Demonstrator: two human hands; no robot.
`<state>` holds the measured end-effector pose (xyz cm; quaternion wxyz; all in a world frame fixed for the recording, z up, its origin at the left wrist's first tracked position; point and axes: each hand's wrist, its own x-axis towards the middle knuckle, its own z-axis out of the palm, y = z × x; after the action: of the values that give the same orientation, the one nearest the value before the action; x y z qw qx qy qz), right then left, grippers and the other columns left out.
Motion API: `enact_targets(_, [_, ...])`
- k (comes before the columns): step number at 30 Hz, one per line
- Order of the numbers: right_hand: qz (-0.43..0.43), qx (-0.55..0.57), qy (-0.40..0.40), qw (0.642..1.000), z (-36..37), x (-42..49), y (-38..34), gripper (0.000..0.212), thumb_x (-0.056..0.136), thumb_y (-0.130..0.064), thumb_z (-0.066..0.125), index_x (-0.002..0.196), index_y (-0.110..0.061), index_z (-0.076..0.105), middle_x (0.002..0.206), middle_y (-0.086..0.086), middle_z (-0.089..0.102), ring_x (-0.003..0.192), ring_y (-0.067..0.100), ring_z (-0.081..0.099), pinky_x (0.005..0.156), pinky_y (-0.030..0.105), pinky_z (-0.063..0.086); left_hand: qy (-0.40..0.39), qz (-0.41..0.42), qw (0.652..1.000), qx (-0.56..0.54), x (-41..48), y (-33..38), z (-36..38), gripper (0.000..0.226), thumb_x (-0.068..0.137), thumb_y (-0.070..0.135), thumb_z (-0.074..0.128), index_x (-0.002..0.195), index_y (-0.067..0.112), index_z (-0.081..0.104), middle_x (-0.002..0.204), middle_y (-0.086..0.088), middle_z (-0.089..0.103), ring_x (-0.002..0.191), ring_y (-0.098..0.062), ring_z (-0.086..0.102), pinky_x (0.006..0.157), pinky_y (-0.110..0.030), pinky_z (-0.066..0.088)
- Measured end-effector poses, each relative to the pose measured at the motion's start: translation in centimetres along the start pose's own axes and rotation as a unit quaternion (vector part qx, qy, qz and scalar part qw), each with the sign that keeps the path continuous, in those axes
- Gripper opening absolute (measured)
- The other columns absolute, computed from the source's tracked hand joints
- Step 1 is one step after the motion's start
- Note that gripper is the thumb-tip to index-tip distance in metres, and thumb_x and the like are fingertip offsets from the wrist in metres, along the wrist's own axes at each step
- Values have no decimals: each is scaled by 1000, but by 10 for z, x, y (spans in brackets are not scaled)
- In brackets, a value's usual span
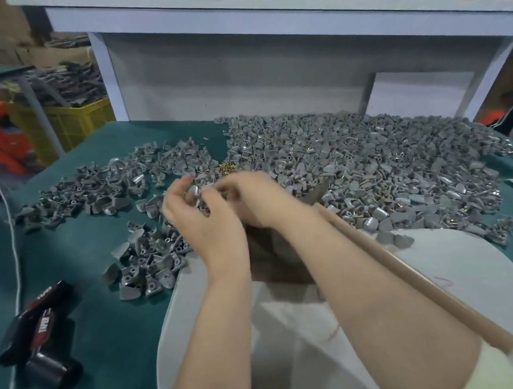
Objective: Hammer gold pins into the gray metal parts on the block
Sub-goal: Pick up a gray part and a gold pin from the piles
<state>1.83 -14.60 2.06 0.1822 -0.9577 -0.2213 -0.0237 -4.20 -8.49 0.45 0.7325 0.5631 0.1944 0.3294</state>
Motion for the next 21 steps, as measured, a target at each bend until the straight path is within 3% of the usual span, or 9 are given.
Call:
enact_targets(3, [-23,35,-60,997,27,5,-22,26,94,-20,44,113,-14,62,110,13,64,93,24,57,82,31,45,2,21,1000,4,0,-1,0,27,92,8,46,96,35,46,125,-8,46,107,-15,51,83,-8,41])
enact_targets(6, [-23,70,-13,997,35,6,-27,20,95,-16,40,79,-14,50,78,6,53,72,20,47,65,27,38,3,24,1000,12,2,-5,1,23,92,7,45,105,25,47,126,-5,44,103,-5,50,73,-1,37])
enact_targets(8, [16,82,-22,996,24,9,-23,17,91,-12,47,77,-16,53,79,2,57,78,20,51,67,28,41,-5,13,1000,8,3,-7,1,23,92,7,46,107,24,49,126,-3,43,105,-3,49,80,-5,40])
enact_targets(10, [61,118,49,990,10,7,-12,15,92,-15,53,104,-13,62,101,1,65,92,18,57,81,28,45,-25,8,999,21,4,-9,2,25,92,7,47,109,24,51,128,-3,42,110,-13,51,90,-24,45])
enact_targets(12, [88,213,122,966,-7,-5,2,20,92,-14,56,111,-13,63,104,1,66,95,15,60,90,30,47,-64,22,996,50,3,-10,4,28,92,7,47,113,24,54,126,-2,48,104,-11,53,91,-27,43])
enact_targets(15, [72,338,138,928,-25,-32,17,12,91,-8,57,97,-14,64,90,0,67,81,12,64,68,15,52,-144,33,988,51,-1,-10,7,22,97,13,46,114,21,58,117,-3,62,106,-14,59,99,-34,45])
enact_targets(18, [43,313,140,939,-33,-50,20,11,90,-11,60,87,-22,61,88,-5,66,76,2,62,51,6,43,-171,51,981,73,-3,-9,6,19,99,25,46,101,19,64,102,-5,69,98,-23,65,93,-44,49])
enact_targets(20, [24,290,144,946,-32,-54,17,11,89,-9,61,87,-19,61,85,-5,64,77,7,61,55,8,45,-176,38,981,64,-3,-8,5,18,97,29,49,86,25,63,91,-2,70,89,-22,67,89,-44,52])
enact_targets(21, [17,282,145,948,-31,-54,14,10,88,-6,61,88,-17,63,84,-3,65,79,12,63,65,15,51,-180,27,982,56,-2,-7,4,17,96,30,52,83,28,62,89,-2,70,88,-21,67,89,-43,53])
